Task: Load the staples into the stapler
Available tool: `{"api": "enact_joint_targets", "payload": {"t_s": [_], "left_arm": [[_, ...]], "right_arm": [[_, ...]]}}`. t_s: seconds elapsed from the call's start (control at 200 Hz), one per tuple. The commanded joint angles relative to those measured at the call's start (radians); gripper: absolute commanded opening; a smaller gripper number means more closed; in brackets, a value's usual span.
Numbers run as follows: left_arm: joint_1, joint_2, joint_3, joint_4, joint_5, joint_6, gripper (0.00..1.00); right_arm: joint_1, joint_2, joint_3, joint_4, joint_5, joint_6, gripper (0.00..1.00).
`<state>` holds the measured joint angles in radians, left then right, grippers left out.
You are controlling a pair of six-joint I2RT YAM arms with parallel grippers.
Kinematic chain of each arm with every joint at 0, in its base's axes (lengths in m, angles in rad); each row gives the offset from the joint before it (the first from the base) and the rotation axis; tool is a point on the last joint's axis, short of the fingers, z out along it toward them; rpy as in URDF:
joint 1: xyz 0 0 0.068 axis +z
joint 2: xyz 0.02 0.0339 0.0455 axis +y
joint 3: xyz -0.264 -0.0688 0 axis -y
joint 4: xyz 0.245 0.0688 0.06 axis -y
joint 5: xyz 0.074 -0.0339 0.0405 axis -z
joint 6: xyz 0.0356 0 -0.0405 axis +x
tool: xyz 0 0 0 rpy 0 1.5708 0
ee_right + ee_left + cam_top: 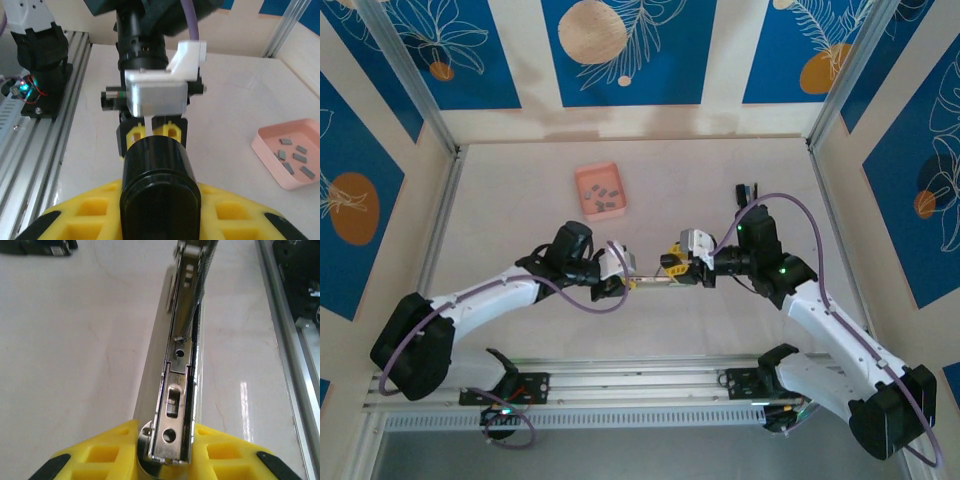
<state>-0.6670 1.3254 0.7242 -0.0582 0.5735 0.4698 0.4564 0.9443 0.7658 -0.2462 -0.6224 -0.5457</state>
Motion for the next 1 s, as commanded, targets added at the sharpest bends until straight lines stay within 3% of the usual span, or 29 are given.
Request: {"api": "enact_joint_targets", "payload": {"t_s": [0.0,0.34,0.995], "left_arm": [[0.006,0.011,-0.014,-0.044,-0.054,-0.028,0.24],[0.005,0.035,-0.053,0.135,0.016,-0.115,0.25],[-0.037,0.088,-0.069,0.548,0.11,-0.282,0.34]], "right_arm": [[-0.016,-0.049,-0.004,0.174,-0.144,0.071,0.0],[-0.078,-0.073,-0.095,0.58,-0.185,0.424,0.0],[-0.065,0.045,-0.176,1.162,0.012,0.908,0.0]]}}
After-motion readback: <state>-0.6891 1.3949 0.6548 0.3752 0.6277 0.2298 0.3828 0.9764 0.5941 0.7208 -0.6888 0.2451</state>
